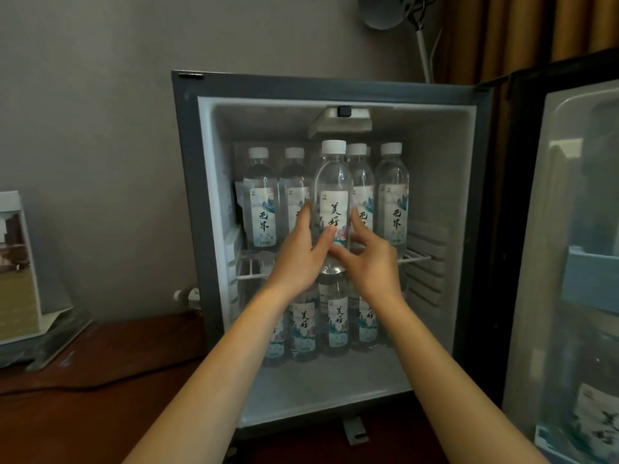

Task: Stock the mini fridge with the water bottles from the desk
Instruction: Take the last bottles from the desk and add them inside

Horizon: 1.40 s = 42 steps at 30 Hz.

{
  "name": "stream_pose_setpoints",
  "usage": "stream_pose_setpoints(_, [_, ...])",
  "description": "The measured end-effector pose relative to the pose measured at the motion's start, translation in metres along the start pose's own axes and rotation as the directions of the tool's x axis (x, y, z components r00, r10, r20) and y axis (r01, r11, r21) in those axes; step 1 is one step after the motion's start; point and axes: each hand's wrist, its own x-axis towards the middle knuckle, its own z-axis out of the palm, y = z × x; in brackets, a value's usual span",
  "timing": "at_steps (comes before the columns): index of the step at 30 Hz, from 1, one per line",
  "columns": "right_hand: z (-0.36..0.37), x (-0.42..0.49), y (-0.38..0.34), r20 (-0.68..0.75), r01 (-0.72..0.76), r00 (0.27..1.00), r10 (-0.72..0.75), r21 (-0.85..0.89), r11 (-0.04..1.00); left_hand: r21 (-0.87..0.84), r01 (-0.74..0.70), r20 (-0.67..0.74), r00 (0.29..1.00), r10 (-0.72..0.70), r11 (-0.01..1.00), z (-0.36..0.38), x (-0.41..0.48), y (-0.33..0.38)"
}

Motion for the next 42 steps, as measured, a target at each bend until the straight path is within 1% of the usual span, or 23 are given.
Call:
stream_pose_setpoints(2, [0.000,-0.001,0.002,-0.064,-0.001,0.998,-0.002,-0.055,0.998,0.049,0.012,-0.015,1.000,-0.011,0.999,0.003,0.002,0.001])
stream_pose_setpoints(4, [0.002,-0.001,0.005,-0.099,-0.001,0.995,-0.009,-0.101,0.995,0.084,0.024,-0.036,0.999,-0.021,0.996,0.004,0.003,0.002])
stream_pose_setpoints(12, [0.010,0.008,0.006,-0.101,0.006,0.994,-0.035,-0.279,0.960,0.142,0.147,-0.043,0.989,-0.143,0.979,0.001,0.004,0.011])
stream_pose_setpoints(18, [0.016,0.014,0.002,-0.064,-0.061,0.997,0.044,-0.303,0.951,0.178,0.248,-0.044,0.969,-0.244,0.952,0.001,0.007,0.017])
stream_pose_setpoints(22, [0.015,0.007,0.001,-0.053,-0.045,0.998,0.031,-0.292,0.955,0.263,0.287,-0.052,0.958,-0.283,0.921,0.002,0.009,0.021])
stream_pose_setpoints(26, [0.014,0.003,-0.001,-0.052,-0.026,0.999,0.010,-0.321,0.947,0.340,0.310,-0.091,0.951,-0.297,0.888,0.004,0.008,0.023])
stream_pose_setpoints(28, [0.013,-0.001,0.000,-0.071,-0.024,0.997,0.000,-0.328,0.944,0.410,0.314,-0.125,0.949,-0.288,0.856,0.004,0.003,0.025])
stream_pose_setpoints(30, [0.014,-0.009,0.001,-0.116,0.002,0.992,-0.040,-0.312,0.950,0.462,0.283,-0.164,0.958,-0.233,0.840,0.002,-0.007,0.025])
stream_pose_setpoints(32, [0.014,-0.018,0.001,-0.143,0.022,0.988,-0.062,-0.267,0.963,0.432,0.201,-0.213,0.970,-0.117,0.879,-0.002,-0.023,0.023])
stream_pose_setpoints(33, [0.015,-0.023,0.001,-0.137,0.018,0.989,-0.053,-0.241,0.970,0.404,0.129,-0.243,0.970,-0.030,0.906,-0.006,-0.034,0.020])
stream_pose_setpoints(34, [0.017,-0.028,0.001,-0.116,0.005,0.993,-0.030,-0.213,0.977,0.380,0.039,-0.278,0.958,0.073,0.924,-0.012,-0.045,0.018])
stream_pose_setpoints(36, [0.024,-0.041,-0.003,-0.015,-0.035,0.999,0.034,-0.121,0.992,0.378,-0.127,-0.348,0.899,0.268,0.917,-0.027,-0.066,0.008])
stream_pose_setpoints(37, [0.030,-0.048,-0.007,0.070,-0.065,0.995,0.069,-0.051,0.997,0.386,-0.177,-0.380,0.864,0.331,0.905,-0.036,-0.076,0.001])
stream_pose_setpoints(38, [0.037,-0.056,-0.012,0.174,-0.104,0.980,0.101,0.009,0.995,0.389,-0.196,-0.411,0.838,0.360,0.900,-0.046,-0.086,-0.008])
stream_pose_setpoints(39, [0.044,-0.064,-0.018,0.291,-0.140,0.949,0.121,0.047,0.989,0.389,-0.187,-0.443,0.821,0.361,0.902,-0.056,-0.095,-0.016])
stream_pose_setpoints(40, [0.053,-0.072,-0.024,0.415,-0.162,0.901,0.129,0.046,0.986,0.389,-0.160,-0.478,0.807,0.347,0.907,-0.067,-0.103,-0.025])
stream_pose_setpoints(41, [0.062,-0.079,-0.030,0.540,-0.157,0.832,0.131,0.003,0.988,0.393,-0.121,-0.518,0.790,0.328,0.912,-0.077,-0.112,-0.034])
stream_pose_setpoints(42, [0.072,-0.087,-0.036,0.658,-0.125,0.741,0.136,-0.065,0.990,0.401,-0.075,-0.556,0.772,0.307,0.913,-0.088,-0.121,-0.044])
